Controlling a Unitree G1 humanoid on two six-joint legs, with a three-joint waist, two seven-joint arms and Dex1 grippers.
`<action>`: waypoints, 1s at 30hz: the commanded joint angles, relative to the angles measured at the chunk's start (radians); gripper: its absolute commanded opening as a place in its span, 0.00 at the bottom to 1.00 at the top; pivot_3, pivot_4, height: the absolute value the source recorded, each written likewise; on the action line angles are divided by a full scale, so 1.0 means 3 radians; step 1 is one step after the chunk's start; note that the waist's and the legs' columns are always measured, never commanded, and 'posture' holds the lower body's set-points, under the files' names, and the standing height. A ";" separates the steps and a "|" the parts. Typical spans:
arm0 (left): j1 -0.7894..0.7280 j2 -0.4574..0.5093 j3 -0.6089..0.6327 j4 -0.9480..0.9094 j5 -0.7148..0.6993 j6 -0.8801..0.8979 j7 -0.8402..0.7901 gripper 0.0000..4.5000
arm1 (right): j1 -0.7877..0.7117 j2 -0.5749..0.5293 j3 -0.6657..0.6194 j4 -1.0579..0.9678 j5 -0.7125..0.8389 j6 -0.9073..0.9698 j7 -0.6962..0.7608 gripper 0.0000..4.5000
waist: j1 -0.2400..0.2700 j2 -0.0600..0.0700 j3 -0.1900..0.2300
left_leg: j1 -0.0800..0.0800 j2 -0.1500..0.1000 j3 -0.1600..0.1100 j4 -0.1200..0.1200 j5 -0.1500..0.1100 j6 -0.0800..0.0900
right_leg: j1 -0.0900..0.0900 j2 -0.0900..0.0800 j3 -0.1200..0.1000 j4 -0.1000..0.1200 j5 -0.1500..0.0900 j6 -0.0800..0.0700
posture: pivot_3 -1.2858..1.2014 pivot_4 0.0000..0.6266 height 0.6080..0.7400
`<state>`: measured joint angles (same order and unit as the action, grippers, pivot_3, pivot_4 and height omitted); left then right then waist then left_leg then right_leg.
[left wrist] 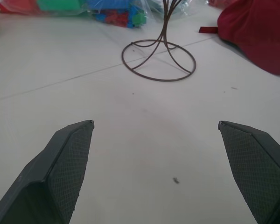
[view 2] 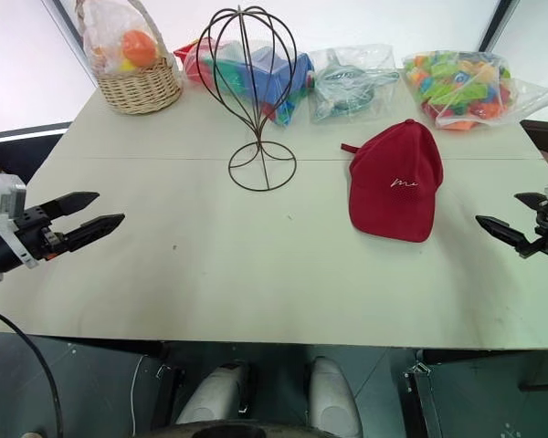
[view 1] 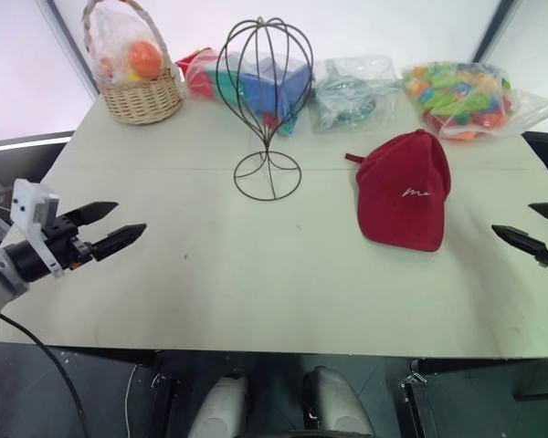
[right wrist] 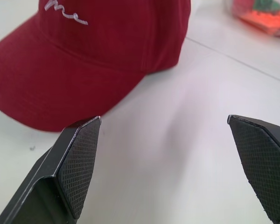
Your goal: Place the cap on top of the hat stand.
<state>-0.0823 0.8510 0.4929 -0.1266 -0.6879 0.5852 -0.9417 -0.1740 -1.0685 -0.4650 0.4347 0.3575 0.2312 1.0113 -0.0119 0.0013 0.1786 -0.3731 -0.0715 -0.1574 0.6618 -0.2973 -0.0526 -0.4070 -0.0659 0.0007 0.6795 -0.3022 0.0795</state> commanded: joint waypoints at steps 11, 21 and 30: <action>-0.0212 0.0021 0.0015 0.0101 0.0060 -0.0109 0.0035 1.00 | 0.0057 0.0015 -0.0176 -0.0201 0.0056 -0.0008 -0.0066 0.99 | -0.0004 0.0000 0.0000 | 0.0000 0.0001 0.0004 0.0000 -0.0002 0.0003 | -0.0001 0.0001 0.0004 0.0000 0.0000 0.0000 | 0.52 0.24 0.99; -0.0248 0.0018 -0.0009 0.0148 0.0081 -0.0115 -0.0020 1.00 | 0.0052 0.0036 -0.0180 -0.0242 0.0060 -0.0042 -0.0106 0.99 | -0.0004 0.0000 0.0000 | 0.0001 0.0001 0.0006 0.0000 -0.0002 0.0003 | -0.0001 0.0001 0.0006 0.0000 0.0000 0.0000 | 0.52 0.24 0.99; -0.0433 0.0077 -0.0121 0.0340 0.0135 -0.0165 -0.0161 1.00 | 0.0042 0.0066 -0.0184 -0.0384 -0.0002 -0.0251 -0.0213 0.99 | -0.0004 0.0000 0.0000 | 0.0001 0.0000 0.0007 0.0000 -0.0002 0.0003 | -0.0002 0.0001 0.0006 0.0000 0.0000 0.0001 | 0.52 0.24 0.99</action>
<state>-0.1914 0.8479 0.4473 -0.0287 -0.6505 0.5585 -0.9734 -0.1544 -1.0443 -0.4804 0.3595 0.3570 0.1908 0.9610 -0.0130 0.0012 0.1787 -0.3730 -0.0714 -0.1551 0.6616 -0.2978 -0.0518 -0.4076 -0.0653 0.0025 0.6795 -0.3021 0.0797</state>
